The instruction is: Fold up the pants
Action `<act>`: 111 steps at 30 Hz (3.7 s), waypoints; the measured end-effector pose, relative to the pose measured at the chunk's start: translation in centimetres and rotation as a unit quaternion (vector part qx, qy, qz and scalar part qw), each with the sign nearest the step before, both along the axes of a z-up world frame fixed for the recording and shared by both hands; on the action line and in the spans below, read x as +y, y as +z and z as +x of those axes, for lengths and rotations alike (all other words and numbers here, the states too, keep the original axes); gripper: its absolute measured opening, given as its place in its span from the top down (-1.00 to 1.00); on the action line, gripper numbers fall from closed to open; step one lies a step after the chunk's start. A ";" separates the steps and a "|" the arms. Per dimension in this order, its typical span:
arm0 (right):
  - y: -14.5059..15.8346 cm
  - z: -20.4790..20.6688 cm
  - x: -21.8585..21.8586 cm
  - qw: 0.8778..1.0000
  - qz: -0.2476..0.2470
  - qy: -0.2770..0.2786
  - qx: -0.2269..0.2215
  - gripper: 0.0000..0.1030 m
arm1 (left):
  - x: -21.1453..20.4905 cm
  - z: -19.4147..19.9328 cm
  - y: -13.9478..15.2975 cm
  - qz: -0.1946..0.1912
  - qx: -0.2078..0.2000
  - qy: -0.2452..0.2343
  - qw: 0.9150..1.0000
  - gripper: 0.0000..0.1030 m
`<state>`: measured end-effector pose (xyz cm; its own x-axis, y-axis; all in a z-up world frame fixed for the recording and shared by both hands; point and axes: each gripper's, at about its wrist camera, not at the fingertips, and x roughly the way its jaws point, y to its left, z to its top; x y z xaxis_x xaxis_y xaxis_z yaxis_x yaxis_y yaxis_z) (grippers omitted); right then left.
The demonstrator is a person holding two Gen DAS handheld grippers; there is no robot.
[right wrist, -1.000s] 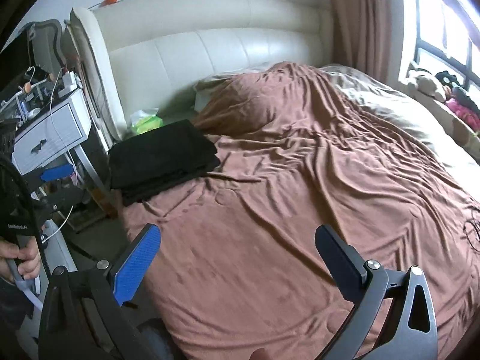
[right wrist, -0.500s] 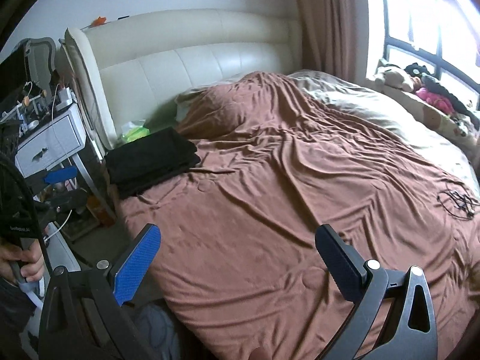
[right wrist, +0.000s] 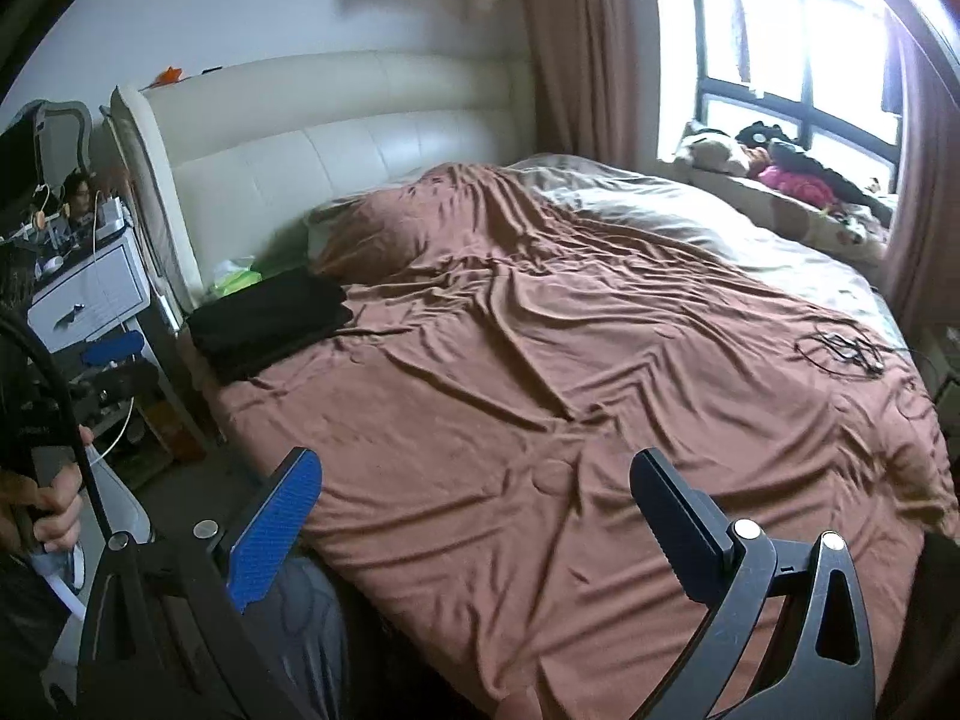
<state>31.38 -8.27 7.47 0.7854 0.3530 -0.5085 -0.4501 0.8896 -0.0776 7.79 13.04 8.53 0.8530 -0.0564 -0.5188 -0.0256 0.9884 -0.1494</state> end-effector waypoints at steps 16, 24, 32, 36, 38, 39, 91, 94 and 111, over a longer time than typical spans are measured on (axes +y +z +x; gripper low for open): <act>-0.3 -11.5 -4.0 0.997 0.033 -0.052 -0.048 -1.00 | -4.5 -7.5 1.6 0.007 -0.047 -0.021 0.999 -0.99; -2.6 -15.6 -5.6 0.994 0.060 -0.072 -0.059 -1.00 | -5.9 -10.9 1.5 0.015 -0.064 -0.028 0.997 -0.99; -5.3 -19.0 -6.0 0.990 0.070 -0.095 -0.074 -1.00 | -6.9 -13.5 0.5 0.032 -0.076 -0.026 0.996 -0.99; -6.5 -20.4 -6.0 0.987 0.068 -0.117 -0.082 -1.00 | -6.9 -14.8 -0.1 0.024 -0.080 -0.028 0.996 -0.99; -6.9 -21.0 -5.9 0.986 0.066 -0.126 -0.089 -1.00 | -6.9 -15.3 -0.5 0.019 -0.082 -0.027 0.996 -0.99; -7.1 -21.2 -5.9 0.985 0.066 -0.132 -0.091 -1.00 | -6.8 -15.4 -0.6 0.021 -0.080 -0.026 0.996 -0.99; -8.5 -23.9 -5.1 0.981 0.057 -0.153 -0.101 -1.00 | -7.4 -18.2 -0.3 0.018 -0.103 -0.023 0.994 -0.99; -8.5 -23.8 -5.2 0.981 0.058 -0.154 -0.101 -1.00 | -7.4 -18.5 -0.2 0.017 -0.104 -0.022 0.994 -0.99; -8.3 -24.0 -5.4 0.981 0.059 -0.153 -0.103 -1.00 | -7.3 -18.6 -0.3 0.015 -0.104 -0.022 0.994 -0.99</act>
